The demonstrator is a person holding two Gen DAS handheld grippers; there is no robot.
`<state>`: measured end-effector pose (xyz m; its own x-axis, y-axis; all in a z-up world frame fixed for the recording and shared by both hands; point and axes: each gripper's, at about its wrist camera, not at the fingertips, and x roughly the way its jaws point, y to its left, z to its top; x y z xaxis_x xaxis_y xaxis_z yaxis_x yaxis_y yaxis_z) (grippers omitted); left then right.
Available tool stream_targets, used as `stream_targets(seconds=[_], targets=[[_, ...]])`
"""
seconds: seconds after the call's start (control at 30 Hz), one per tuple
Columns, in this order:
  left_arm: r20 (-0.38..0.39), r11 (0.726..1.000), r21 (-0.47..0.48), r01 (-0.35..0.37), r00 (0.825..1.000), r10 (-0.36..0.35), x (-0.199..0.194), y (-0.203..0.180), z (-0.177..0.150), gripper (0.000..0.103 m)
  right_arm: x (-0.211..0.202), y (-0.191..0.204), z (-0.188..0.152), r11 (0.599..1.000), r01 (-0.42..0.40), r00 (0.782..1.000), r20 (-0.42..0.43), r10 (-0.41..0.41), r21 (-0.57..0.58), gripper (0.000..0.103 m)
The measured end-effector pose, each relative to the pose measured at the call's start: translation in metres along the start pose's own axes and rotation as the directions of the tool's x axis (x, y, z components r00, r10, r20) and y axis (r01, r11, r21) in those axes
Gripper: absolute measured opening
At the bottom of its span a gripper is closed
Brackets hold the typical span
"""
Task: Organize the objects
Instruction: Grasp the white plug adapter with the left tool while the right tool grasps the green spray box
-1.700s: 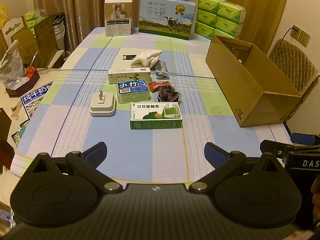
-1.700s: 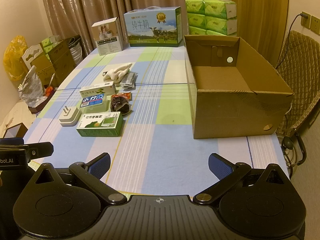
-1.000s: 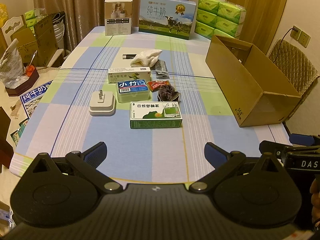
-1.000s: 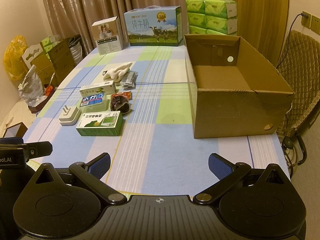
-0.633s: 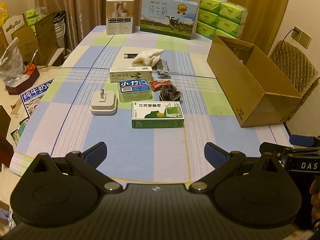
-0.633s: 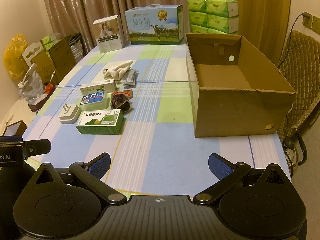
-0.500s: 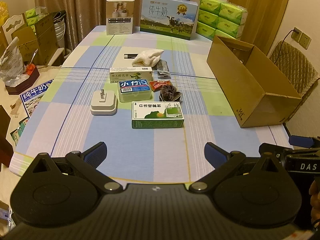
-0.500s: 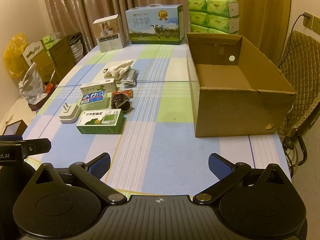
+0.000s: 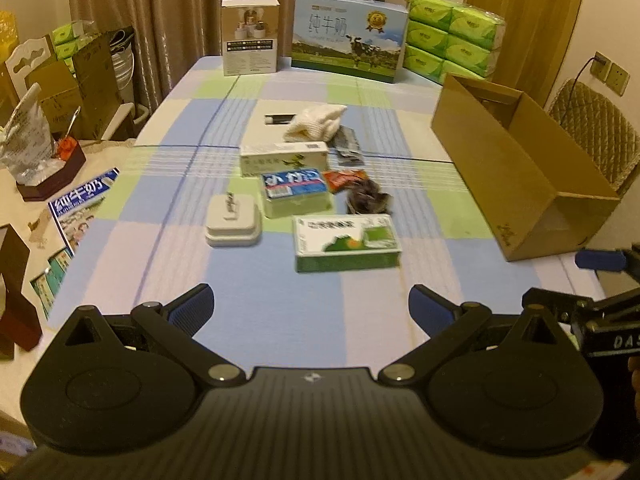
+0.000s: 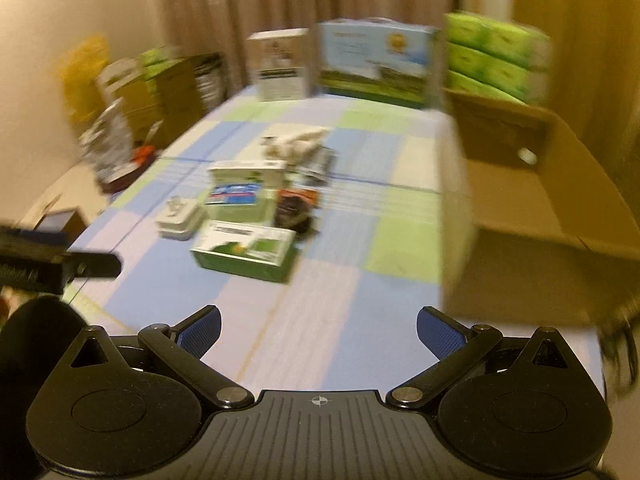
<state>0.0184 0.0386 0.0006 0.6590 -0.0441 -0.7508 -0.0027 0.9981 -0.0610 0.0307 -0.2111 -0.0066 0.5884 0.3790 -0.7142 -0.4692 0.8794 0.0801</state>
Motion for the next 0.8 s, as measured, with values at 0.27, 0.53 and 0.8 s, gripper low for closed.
stream_targets(seconds=[0.27,0.53,0.8], targets=[[-0.019,0.989,0.144,-0.034,0.999,0.037,0.039,0.043,0.029,0.102,0.054,0.025,0.033,0.952,-0.130,0.991,-0.034,0.126,-0.277,0.101],[-0.061,0.986,0.168,-0.016,0.998,0.027,0.089,0.089,0.048,0.102,0.132,0.049,0.052,0.830,-0.263,0.964,-0.166,0.207,-0.492,0.086],[-0.078,0.981,0.194,0.022,0.997,-0.007,0.124,0.104,0.054,0.102,0.208,0.066,0.063,0.720,-0.340,0.936,-0.293,0.195,-0.605,0.076]])
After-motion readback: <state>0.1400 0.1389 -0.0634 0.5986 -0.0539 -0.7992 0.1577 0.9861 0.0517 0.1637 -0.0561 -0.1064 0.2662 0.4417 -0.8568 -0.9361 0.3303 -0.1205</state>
